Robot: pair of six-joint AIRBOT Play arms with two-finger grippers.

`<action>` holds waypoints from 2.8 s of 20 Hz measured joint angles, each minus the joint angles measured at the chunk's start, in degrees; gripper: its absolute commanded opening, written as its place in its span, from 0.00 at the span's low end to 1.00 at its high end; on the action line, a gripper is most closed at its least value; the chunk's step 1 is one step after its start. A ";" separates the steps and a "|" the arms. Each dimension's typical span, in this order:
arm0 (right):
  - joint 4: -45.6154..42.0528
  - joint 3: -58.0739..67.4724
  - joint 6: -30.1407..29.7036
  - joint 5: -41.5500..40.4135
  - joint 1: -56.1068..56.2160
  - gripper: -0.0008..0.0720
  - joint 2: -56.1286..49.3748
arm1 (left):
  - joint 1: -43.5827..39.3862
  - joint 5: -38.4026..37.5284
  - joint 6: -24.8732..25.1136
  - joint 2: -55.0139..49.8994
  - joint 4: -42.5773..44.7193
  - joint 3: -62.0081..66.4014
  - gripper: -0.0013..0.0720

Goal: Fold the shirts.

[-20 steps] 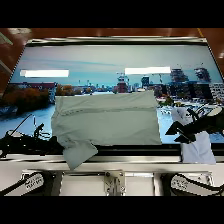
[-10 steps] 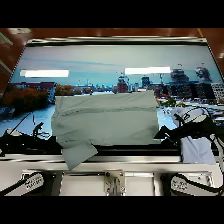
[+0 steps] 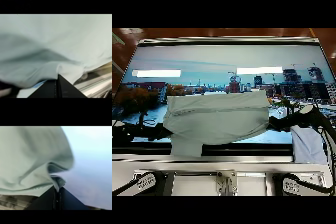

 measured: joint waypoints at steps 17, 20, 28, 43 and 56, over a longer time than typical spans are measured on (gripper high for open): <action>0.44 34.10 7.52 -12.70 6.78 0.10 -22.38 | -10.25 6.62 -9.51 -30.16 -9.64 41.11 0.07; -0.13 35.47 8.61 -13.16 7.04 0.71 -25.03 | -10.60 6.01 -11.17 -33.55 -8.07 42.80 0.32; -1.77 36.24 8.07 -10.64 3.41 0.93 -23.30 | -7.52 -2.49 -13.07 -35.56 -6.16 46.05 0.32; 9.73 36.17 8.09 -5.53 3.85 0.10 -30.51 | -9.81 -6.14 -13.14 -32.37 -7.96 47.32 0.27; 10.05 36.26 1.31 4.24 4.13 0.10 -2.43 | -35.93 10.34 -10.71 -33.03 -13.97 47.32 0.07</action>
